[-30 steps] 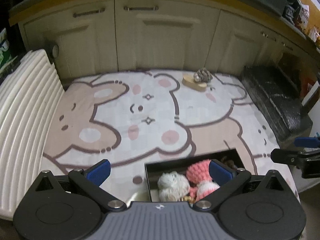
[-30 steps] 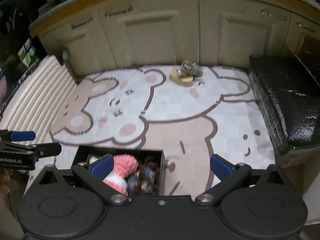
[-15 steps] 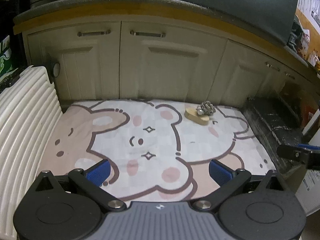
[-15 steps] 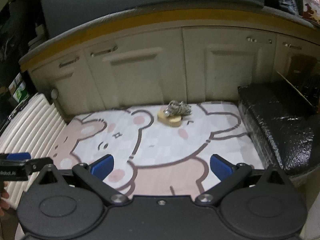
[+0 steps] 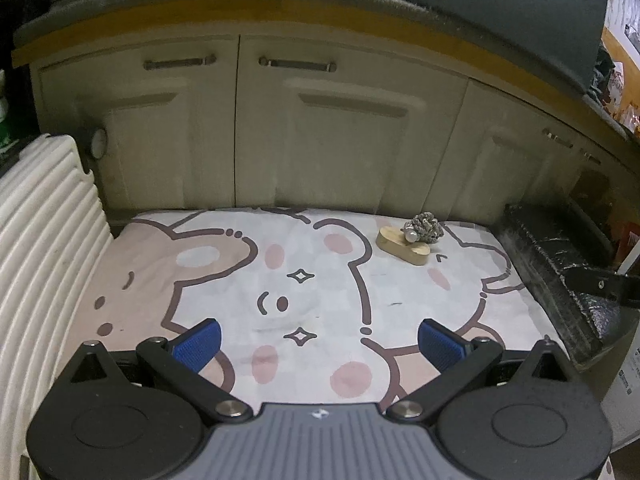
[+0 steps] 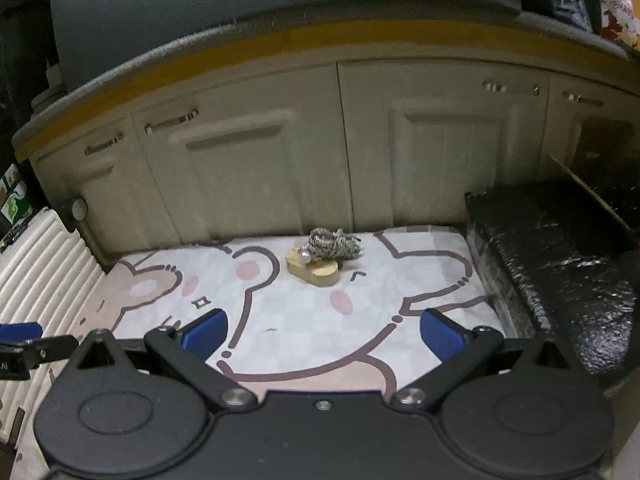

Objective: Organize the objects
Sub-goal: 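Move both tools toward the wooden stand holding the braided rope knot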

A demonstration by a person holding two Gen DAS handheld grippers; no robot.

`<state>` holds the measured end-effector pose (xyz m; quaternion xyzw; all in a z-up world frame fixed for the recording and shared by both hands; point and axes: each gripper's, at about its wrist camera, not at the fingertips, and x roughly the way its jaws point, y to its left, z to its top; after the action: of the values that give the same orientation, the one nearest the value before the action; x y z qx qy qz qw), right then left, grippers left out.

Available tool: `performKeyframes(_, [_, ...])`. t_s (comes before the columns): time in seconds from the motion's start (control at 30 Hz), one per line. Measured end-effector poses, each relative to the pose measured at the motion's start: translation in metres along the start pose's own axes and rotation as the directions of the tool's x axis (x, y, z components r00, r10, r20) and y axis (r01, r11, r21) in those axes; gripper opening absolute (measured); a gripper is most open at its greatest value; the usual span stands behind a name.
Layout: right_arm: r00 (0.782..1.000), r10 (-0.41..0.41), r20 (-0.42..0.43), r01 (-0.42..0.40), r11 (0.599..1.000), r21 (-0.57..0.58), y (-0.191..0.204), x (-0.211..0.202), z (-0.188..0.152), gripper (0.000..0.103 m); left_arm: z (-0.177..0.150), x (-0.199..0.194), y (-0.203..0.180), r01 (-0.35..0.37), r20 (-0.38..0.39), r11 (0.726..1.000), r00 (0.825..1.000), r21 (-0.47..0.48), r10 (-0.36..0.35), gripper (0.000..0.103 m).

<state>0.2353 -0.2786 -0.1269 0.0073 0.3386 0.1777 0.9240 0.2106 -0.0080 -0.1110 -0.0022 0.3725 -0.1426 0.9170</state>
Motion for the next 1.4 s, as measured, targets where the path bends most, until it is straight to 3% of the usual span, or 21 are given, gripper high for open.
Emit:
performKeyframes(0.17, [1.000, 0.001, -0.014, -0.001, 1.000, 0.000, -0.008, 0.027, 0.000, 0.103, 0.004, 0.029, 0.007, 0.049, -0.036, 0.999, 0.998, -0.003, -0.049, 0.103])
performKeyframes(0.5, [0.999, 0.024, -0.030, -0.025, 0.999, -0.028, -0.016, 0.093, 0.006, 0.103, 0.014, 0.087, 0.024, 0.032, -0.055, 0.998, 0.998, 0.049, -0.029, 0.103])
performKeyframes(0.73, [0.999, 0.030, -0.016, -0.031, 0.996, -0.083, -0.015, 0.139, 0.012, 0.103, 0.023, 0.128, 0.016, 0.077, -0.056, 0.984, 0.996, 0.163, -0.069, 0.103])
performKeyframes(0.97, [0.999, 0.036, -0.021, -0.036, 0.999, 0.010, -0.028, 0.181, 0.024, 0.103, 0.035, 0.168, -0.005, 0.131, -0.027, 0.965, 0.991, 0.228, -0.128, 0.103])
performKeyframes(1.17, [0.999, 0.046, -0.014, -0.045, 0.994, 0.098, -0.035, 0.209, 0.036, 0.103, 0.037, 0.203, -0.028, 0.176, -0.026, 0.928, 0.984, 0.329, -0.178, 0.103])
performKeyframes(1.4, [0.999, 0.046, -0.028, -0.039, 0.976, 0.214, -0.029, 0.241, 0.052, 0.103, 0.038, 0.242, -0.059, 0.200, -0.019, 0.858, 0.976, 0.474, -0.217, 0.103])
